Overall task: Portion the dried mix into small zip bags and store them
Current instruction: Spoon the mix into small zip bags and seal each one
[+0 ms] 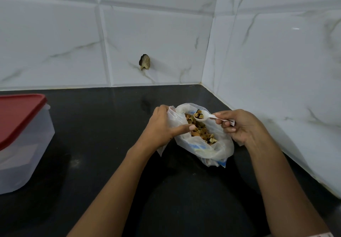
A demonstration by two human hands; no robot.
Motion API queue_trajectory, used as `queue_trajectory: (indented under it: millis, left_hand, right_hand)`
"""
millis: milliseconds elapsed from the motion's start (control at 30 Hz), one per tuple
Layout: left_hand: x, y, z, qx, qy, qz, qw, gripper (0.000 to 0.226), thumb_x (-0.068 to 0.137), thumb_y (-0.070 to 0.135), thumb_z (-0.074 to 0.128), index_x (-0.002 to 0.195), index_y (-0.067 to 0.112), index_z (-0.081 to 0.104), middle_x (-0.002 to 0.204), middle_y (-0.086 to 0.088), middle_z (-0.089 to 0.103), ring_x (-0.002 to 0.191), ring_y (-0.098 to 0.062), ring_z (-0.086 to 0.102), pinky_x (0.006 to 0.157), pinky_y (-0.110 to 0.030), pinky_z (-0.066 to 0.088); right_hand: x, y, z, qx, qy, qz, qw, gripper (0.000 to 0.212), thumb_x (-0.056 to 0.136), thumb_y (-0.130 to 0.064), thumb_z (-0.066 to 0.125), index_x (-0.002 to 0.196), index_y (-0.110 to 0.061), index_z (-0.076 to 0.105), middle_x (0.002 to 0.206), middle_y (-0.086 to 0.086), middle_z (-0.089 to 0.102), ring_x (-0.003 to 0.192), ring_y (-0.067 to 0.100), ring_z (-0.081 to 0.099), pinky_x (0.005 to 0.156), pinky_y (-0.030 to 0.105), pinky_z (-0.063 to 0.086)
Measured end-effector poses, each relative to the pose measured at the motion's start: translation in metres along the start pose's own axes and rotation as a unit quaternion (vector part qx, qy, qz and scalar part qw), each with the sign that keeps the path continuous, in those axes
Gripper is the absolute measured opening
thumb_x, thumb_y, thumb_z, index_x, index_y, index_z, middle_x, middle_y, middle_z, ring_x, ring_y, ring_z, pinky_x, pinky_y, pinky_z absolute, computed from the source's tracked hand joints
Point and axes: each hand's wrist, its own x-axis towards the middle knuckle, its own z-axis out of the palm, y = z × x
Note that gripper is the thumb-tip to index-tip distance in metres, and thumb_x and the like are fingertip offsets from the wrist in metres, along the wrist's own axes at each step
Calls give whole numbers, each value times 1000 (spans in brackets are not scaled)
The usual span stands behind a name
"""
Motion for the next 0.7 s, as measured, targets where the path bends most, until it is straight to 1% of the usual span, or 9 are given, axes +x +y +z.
queue_trajectory:
  millis: [133, 200, 300, 400, 467, 533, 567, 633, 700]
  left_hand:
    - [-3, 3, -1, -8, -18, 8, 1000, 65, 70, 45, 74, 121, 17, 45, 113, 10, 44, 101, -6, 45, 69, -13, 39]
    - [-4, 4, -2, -4, -26, 9, 1000, 59, 72, 42, 74, 119, 18, 47, 109, 10, 46, 98, -7, 47, 69, -12, 41]
    - [-3, 4, -2, -18, -32, -2, 999, 57, 72, 40, 75, 118, 20, 47, 107, 11, 48, 96, -7, 49, 71, -17, 43]
    - [-2, 3, -2, -22, -36, -6, 999, 59, 71, 39, 76, 118, 22, 46, 108, 12, 48, 97, -6, 48, 69, -15, 41]
    - [-3, 3, -1, -25, -32, 4, 999, 59, 70, 39, 76, 118, 22, 46, 109, 11, 50, 97, -6, 50, 69, -13, 42]
    - [-3, 2, 0, -28, -17, 19, 999, 55, 70, 38, 77, 113, 22, 47, 108, 9, 54, 95, -6, 53, 72, -15, 45]
    - [-3, 1, 0, -30, -9, 26, 999, 53, 70, 37, 77, 111, 22, 47, 106, 9, 55, 94, -6, 53, 73, -16, 46]
    - [-3, 2, 0, -37, 7, 36, 999, 50, 70, 36, 78, 107, 23, 47, 103, 10, 54, 90, -3, 53, 70, -14, 45]
    - [-3, 2, 0, -49, 19, 39, 998, 50, 70, 34, 78, 107, 24, 46, 101, 12, 53, 88, -2, 51, 67, -11, 41]
  right_hand:
    - [-6, -3, 2, 31, -19, -35, 999, 8, 85, 4, 51, 85, 5, 59, 53, 7, 54, 31, 2, 37, 27, 11, 23]
    - [-11, -4, 7, 30, -32, -51, 998, 7, 83, 4, 53, 86, 5, 60, 52, 6, 55, 33, 2, 38, 28, 11, 23]
    - [-17, -3, 16, 17, -56, -56, 997, 7, 83, 3, 55, 86, 5, 61, 52, 6, 55, 34, 3, 38, 29, 11, 23]
    - [-22, -2, 24, -4, -71, -68, 995, 7, 82, 3, 56, 81, 3, 63, 55, 7, 55, 35, 3, 38, 30, 11, 24]
    - [-25, -1, 30, -31, -70, -94, 993, 7, 81, 2, 58, 81, 3, 65, 55, 7, 57, 37, 4, 39, 32, 11, 24]
    - [-28, 2, 35, -71, -68, -131, 987, 8, 81, 1, 60, 85, 3, 68, 55, 6, 58, 40, 5, 39, 34, 12, 25]
    - [-30, 4, 38, -97, -69, -151, 981, 10, 81, 0, 62, 86, 1, 70, 55, 5, 60, 41, 5, 40, 36, 12, 27]
    - [-31, 7, 42, -174, -71, -209, 960, 11, 83, -5, 63, 85, -9, 73, 56, 0, 62, 45, 3, 44, 44, 11, 34]
    - [-31, 9, 44, -276, -56, -291, 915, 13, 83, -9, 65, 83, -18, 74, 64, -5, 67, 55, 2, 55, 58, 12, 42]
